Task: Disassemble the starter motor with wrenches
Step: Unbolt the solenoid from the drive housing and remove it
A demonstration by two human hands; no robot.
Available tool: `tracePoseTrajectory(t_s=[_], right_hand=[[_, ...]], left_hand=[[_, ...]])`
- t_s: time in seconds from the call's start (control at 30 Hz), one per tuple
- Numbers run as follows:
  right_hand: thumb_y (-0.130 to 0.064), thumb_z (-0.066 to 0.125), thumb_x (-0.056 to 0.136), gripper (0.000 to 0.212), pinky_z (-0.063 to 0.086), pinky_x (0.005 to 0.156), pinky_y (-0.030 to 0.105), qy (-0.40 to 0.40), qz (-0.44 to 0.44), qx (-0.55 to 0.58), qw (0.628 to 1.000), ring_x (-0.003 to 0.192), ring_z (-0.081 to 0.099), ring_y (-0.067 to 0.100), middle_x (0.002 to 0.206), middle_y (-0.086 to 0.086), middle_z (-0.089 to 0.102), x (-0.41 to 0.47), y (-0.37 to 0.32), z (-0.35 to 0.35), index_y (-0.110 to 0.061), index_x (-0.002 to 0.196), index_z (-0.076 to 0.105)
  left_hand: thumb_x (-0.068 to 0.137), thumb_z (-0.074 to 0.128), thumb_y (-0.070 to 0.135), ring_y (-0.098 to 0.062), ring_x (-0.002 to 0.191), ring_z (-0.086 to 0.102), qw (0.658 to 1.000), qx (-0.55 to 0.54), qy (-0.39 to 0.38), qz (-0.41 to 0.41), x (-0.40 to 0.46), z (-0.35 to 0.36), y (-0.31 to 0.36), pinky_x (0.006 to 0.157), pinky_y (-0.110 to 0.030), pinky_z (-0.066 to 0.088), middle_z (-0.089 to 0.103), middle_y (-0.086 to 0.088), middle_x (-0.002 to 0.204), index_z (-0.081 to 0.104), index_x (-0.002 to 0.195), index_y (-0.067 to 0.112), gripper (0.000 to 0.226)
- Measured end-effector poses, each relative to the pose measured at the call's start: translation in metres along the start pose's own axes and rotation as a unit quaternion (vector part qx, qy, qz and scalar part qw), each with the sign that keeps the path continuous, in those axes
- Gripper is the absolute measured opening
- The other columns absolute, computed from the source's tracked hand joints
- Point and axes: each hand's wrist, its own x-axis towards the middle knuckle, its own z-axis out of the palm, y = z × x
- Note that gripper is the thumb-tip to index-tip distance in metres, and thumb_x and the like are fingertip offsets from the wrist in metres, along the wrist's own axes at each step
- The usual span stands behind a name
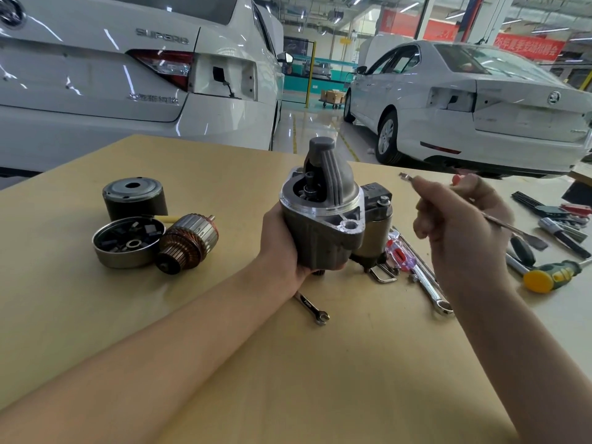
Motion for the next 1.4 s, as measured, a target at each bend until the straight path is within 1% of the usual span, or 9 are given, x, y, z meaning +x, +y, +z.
tracePoseTrajectory(t_s=[0.17,0.3,0.5,0.7,0.83,0.97,1.13,1.23,1.4], right_hand=[[-0.002,0.072,0.073,0.031,0.041,0.045,0.028,-0.031,-0.251,-0.312,0.916,0.047,0.05,0.019,0.054,0.006,0.054,-0.018,0.008,0.01,-0.015,0.059,0.048],[0.004,0.071,0.074,0.034,0.038,0.043,0.041,-0.039,-0.251,-0.335,0.908,0.046,0.046,0.029,0.053,0.012,0.05,-0.021,0.012,0.012,-0.014,0.06,0.045],[0.002,0.067,0.07,0.031,0.034,0.043,0.026,-0.064,-0.256,-0.337,0.904,0.047,0.042,0.017,0.051,0.01,0.048,-0.02,0.011,0.013,-0.015,0.058,0.044],[0.007,0.063,0.076,0.036,0.026,0.039,0.022,-0.045,0.06,-0.08,0.994,0.039,0.034,0.011,0.047,-0.002,0.044,-0.006,0.005,0.009,-0.018,0.054,0.047],[0.003,0.058,0.069,0.026,0.021,0.037,0.014,-0.037,0.247,0.063,0.966,0.036,0.028,0.004,0.047,-0.005,0.037,0.006,0.005,0.003,-0.017,0.061,0.045],[0.002,0.052,0.084,0.014,0.04,0.042,0.014,-0.059,0.256,0.088,0.961,0.043,0.045,0.005,0.058,0.0,0.052,0.01,0.007,-0.001,-0.012,0.089,0.051],[-0.002,0.061,0.078,0.013,0.045,0.048,0.018,-0.06,0.147,0.116,0.981,0.048,0.052,0.009,0.06,0.003,0.057,0.008,0.004,-0.001,-0.013,0.073,0.058],[-0.004,0.075,0.075,0.03,0.046,0.046,0.022,-0.075,-0.017,-0.037,0.996,0.045,0.055,0.013,0.062,0.003,0.062,0.0,0.004,-0.002,-0.023,0.059,0.058],[-0.007,0.076,0.076,0.031,0.046,0.047,0.031,-0.03,-0.263,-0.33,0.906,0.05,0.055,0.016,0.057,-0.001,0.057,-0.014,0.02,0.007,-0.012,0.06,0.051]], left_hand=[[0.105,0.02,0.034,-0.037,0.095,0.068,0.997,0.078,-0.013,0.016,-0.021,0.018,0.003,0.084,-0.034,0.058,0.065,-0.034,0.1,0.037,0.137,-0.018,0.064],[0.101,0.032,0.038,-0.024,0.071,0.065,1.0,0.02,0.023,0.003,-0.005,0.006,0.001,0.061,-0.036,0.053,0.066,-0.008,0.087,0.062,0.111,0.013,0.04],[0.096,0.034,0.043,-0.017,0.064,0.072,1.0,0.011,-0.019,-0.007,-0.001,0.001,-0.002,0.052,-0.029,0.057,0.076,-0.004,0.081,0.07,0.099,0.016,0.045],[0.096,0.035,0.04,-0.018,0.064,0.072,1.0,-0.005,-0.027,-0.005,0.002,0.001,-0.003,0.054,-0.031,0.059,0.076,-0.003,0.08,0.07,0.097,0.017,0.042],[0.097,0.036,0.037,-0.017,0.064,0.072,0.999,-0.007,-0.03,-0.007,0.001,0.002,-0.001,0.056,-0.032,0.06,0.075,-0.003,0.081,0.07,0.1,0.015,0.041],[0.098,0.035,0.037,-0.017,0.063,0.072,0.999,-0.006,-0.033,-0.003,0.0,0.002,-0.001,0.056,-0.031,0.059,0.075,-0.003,0.079,0.07,0.1,0.014,0.042],[0.097,0.036,0.038,-0.018,0.061,0.072,0.999,-0.013,-0.033,-0.007,0.001,0.001,-0.002,0.053,-0.031,0.059,0.075,-0.003,0.077,0.07,0.096,0.015,0.041],[0.097,0.037,0.037,-0.018,0.064,0.072,0.999,-0.016,-0.036,-0.006,0.001,0.0,-0.002,0.054,-0.031,0.059,0.076,-0.003,0.079,0.071,0.094,0.016,0.04],[0.097,0.034,0.038,-0.017,0.06,0.071,0.999,-0.005,-0.046,-0.001,0.001,0.0,-0.002,0.049,-0.028,0.055,0.074,-0.003,0.076,0.07,0.096,0.014,0.043]])
